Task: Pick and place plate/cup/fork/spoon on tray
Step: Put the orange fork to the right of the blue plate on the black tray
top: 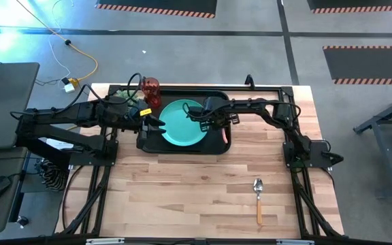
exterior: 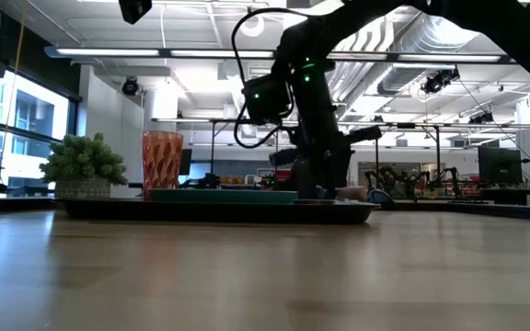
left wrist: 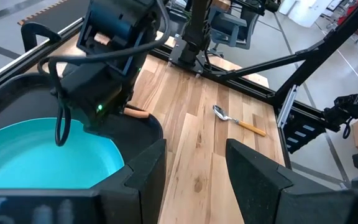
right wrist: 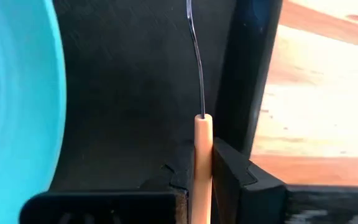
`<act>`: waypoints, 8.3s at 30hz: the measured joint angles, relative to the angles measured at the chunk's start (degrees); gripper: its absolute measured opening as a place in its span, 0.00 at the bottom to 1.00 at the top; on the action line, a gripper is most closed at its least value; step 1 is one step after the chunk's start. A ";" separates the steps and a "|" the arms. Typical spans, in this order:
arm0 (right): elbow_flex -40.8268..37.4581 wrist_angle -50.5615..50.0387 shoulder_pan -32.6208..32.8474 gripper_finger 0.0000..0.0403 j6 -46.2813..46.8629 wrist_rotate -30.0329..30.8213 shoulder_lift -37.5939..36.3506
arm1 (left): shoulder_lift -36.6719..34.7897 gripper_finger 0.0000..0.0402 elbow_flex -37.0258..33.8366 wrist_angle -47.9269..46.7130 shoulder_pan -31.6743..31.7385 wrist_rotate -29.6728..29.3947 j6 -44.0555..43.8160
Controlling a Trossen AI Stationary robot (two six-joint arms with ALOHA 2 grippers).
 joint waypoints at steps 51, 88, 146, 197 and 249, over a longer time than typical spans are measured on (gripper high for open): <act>-1.22 2.38 -5.32 0.21 1.91 -1.68 1.35 | -0.02 0.39 -0.02 0.02 0.00 0.00 0.57; -1.05 4.31 -5.65 0.22 -3.05 -3.95 1.24 | 0.01 0.39 -0.02 0.02 0.00 0.00 1.05; 6.44 -13.01 -6.41 0.00 -10.57 1.00 1.15 | 0.00 0.39 -0.02 0.04 0.00 0.00 3.20; 17.87 -13.43 -4.55 0.00 -13.68 6.91 7.58 | 0.00 0.39 -0.02 0.04 0.00 -0.01 3.02; 4.16 4.13 -16.84 0.00 -35.59 -7.03 1.79 | 0.00 0.39 -0.02 0.06 11.24 -6.94 4.50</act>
